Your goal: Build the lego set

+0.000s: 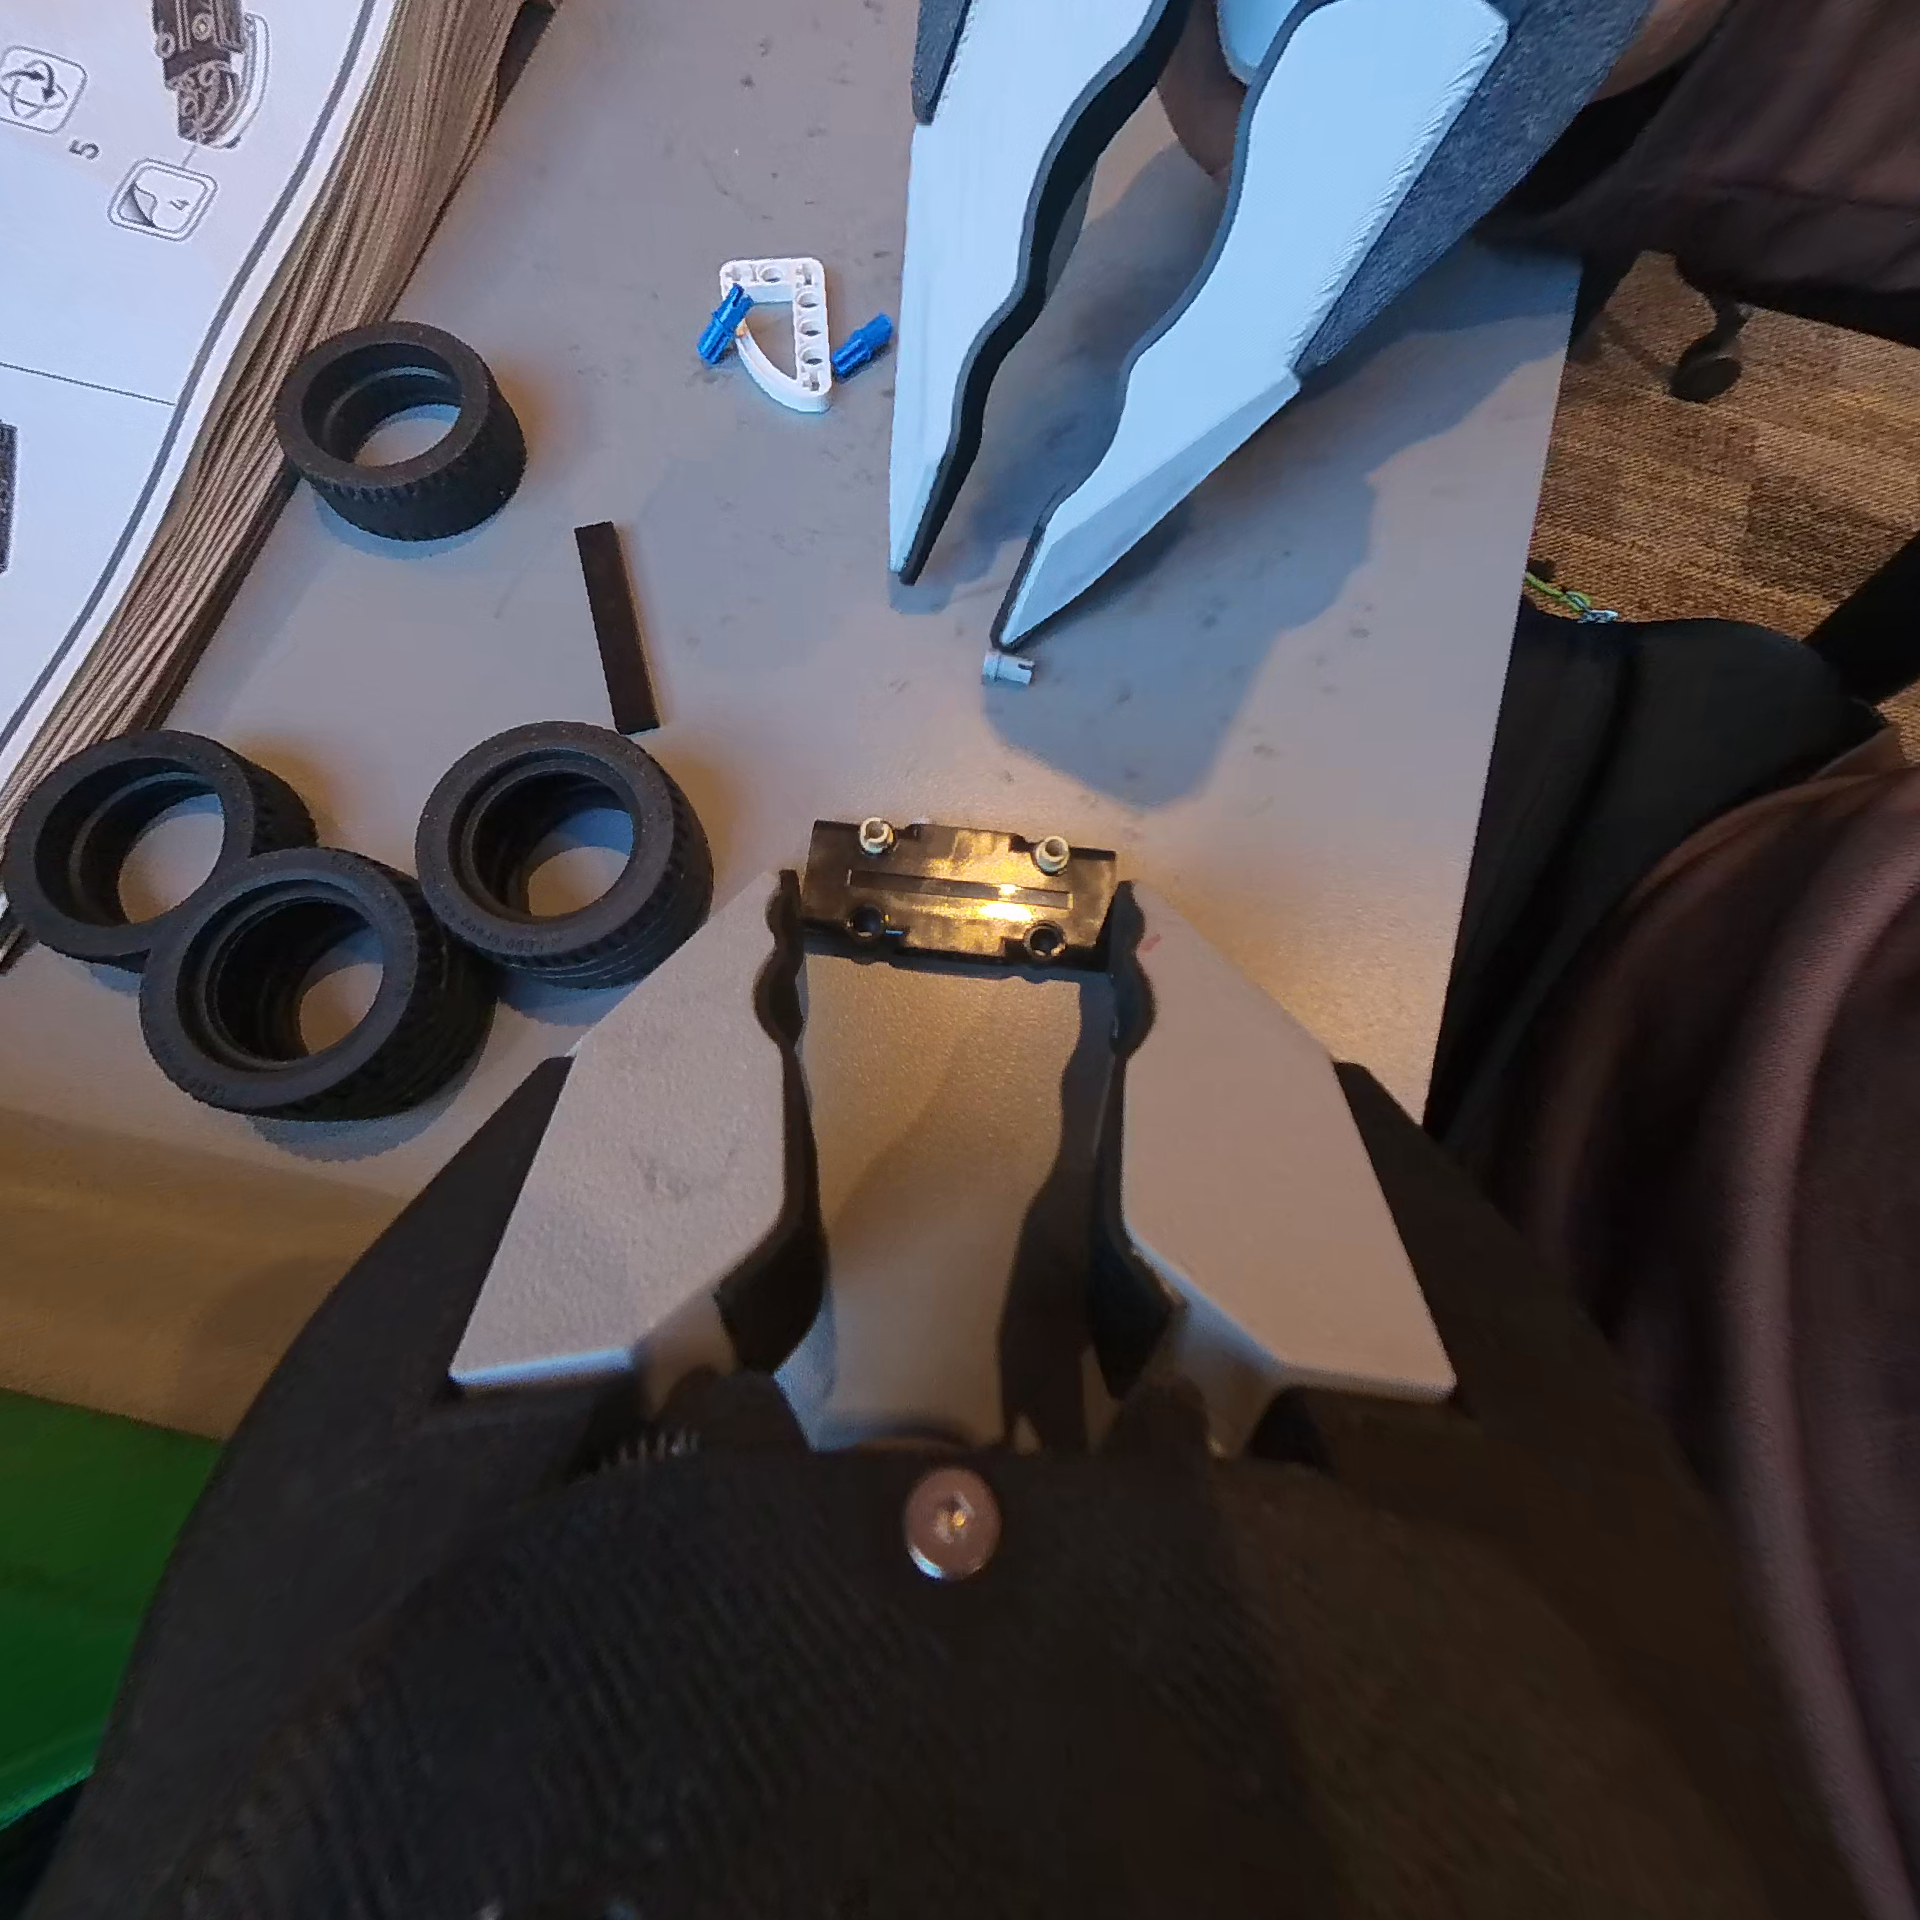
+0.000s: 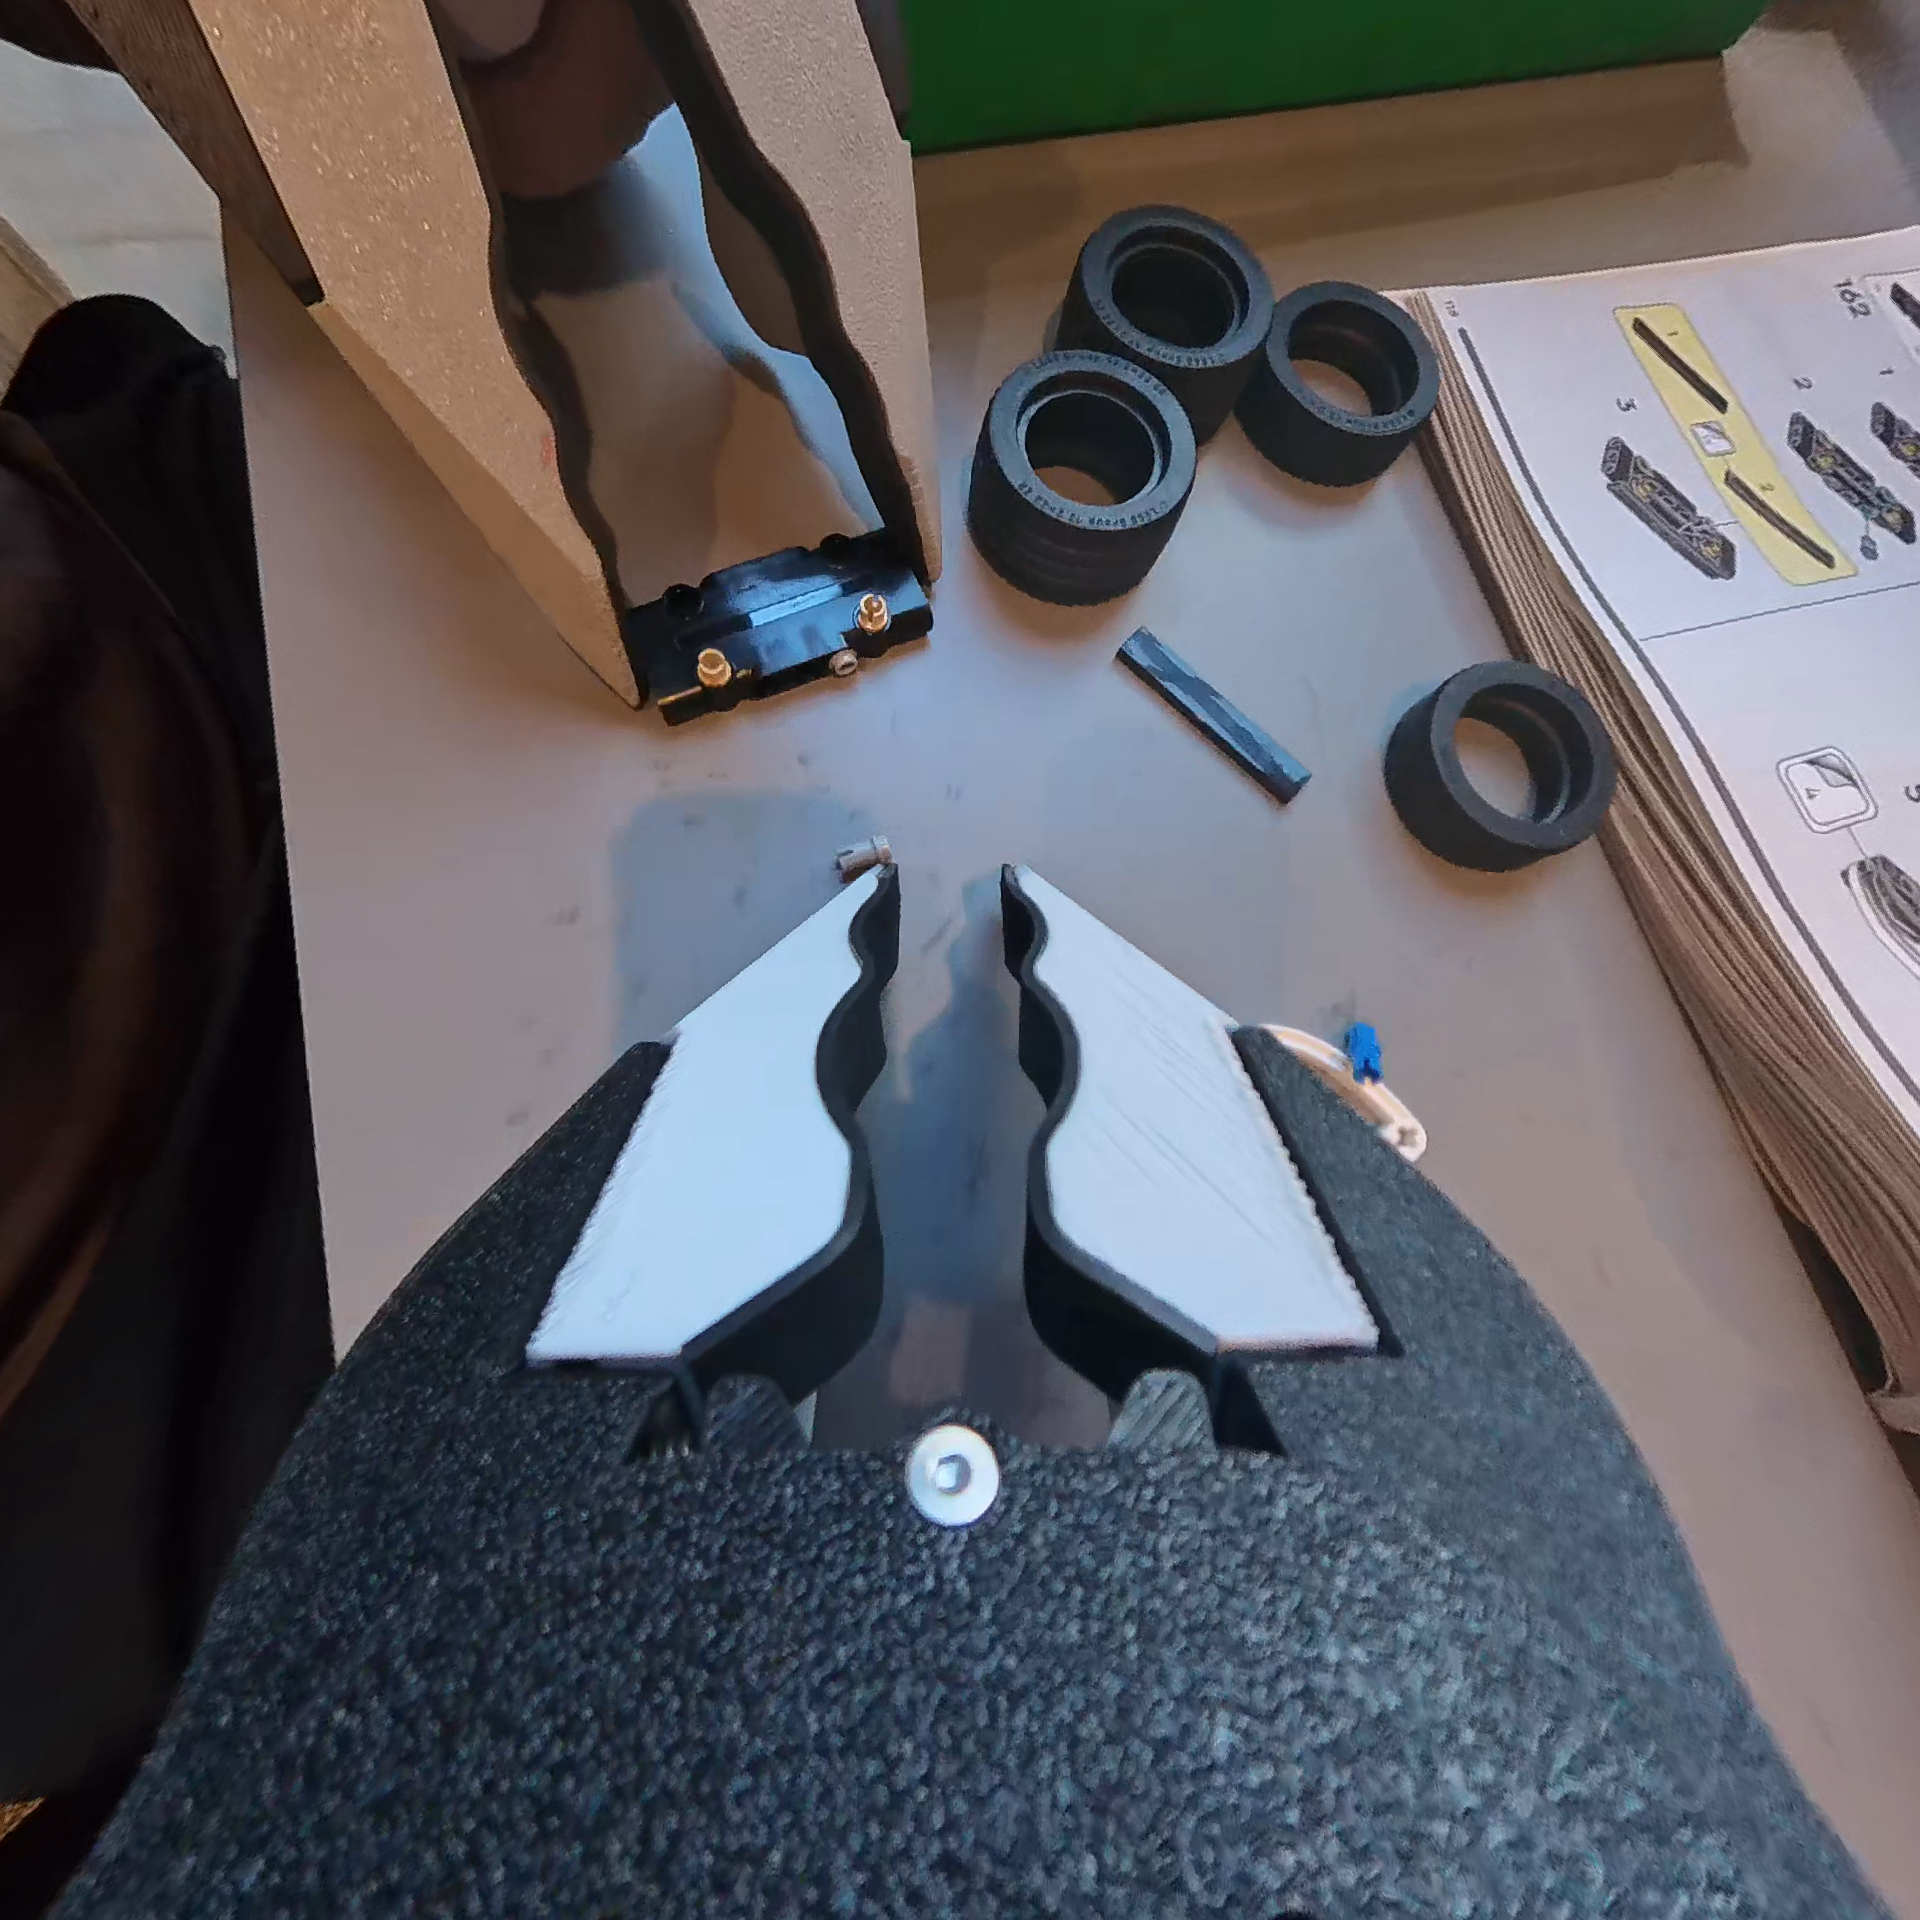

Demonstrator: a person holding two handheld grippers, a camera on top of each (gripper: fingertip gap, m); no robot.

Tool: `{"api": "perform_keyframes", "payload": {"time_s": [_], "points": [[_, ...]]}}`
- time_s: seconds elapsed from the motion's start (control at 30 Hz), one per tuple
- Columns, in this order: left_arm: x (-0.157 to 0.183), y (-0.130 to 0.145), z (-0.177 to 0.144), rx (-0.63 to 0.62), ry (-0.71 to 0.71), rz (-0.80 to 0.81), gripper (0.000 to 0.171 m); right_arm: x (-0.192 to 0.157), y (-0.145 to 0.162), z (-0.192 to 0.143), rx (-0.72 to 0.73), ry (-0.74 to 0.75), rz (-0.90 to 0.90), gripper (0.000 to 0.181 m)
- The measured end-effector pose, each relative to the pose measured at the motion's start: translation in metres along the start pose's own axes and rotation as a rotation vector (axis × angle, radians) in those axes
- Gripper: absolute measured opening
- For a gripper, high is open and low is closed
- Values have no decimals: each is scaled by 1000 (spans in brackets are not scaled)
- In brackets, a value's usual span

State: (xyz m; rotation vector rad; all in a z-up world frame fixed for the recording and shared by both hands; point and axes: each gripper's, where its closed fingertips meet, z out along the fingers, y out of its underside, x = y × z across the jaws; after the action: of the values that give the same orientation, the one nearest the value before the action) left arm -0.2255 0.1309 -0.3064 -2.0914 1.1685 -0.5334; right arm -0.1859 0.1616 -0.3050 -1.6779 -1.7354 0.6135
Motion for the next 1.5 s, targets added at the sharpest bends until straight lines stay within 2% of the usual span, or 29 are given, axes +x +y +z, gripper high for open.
{"api": "perform_keyframes", "payload": {"time_s": [0.37, 0.53, 0.77, 1.0, 1.27, 1.4, 1.5], "points": [[0, 0, 0, 0, 2, -2, 58, -2, -1, 0, -2, -8, -63, 18], [0, 0, 0, 1, 3, -2, 58, -9, 1, -3, -11, -60, -44, 17], [0, 0, 0, 1, 4, -3, 58, -10, -9, 6, -9, -22, -75, 13], [0, 0, 0, 1, 3, -2, 58, -5, -6, -10, 4, -17, -56, 18], [0, 0, 0, 1, 4, -3, 58, -10, -1, 0, -16, -116, -31, 20], [0, 0, 0, 0, 1, 1, 58, -16, 2, -3, -26, -138, -40, 8], [0, 0, 0, 1, 4, -1, 58, -19, 3, -5, -32, -134, -44, 6]]}}
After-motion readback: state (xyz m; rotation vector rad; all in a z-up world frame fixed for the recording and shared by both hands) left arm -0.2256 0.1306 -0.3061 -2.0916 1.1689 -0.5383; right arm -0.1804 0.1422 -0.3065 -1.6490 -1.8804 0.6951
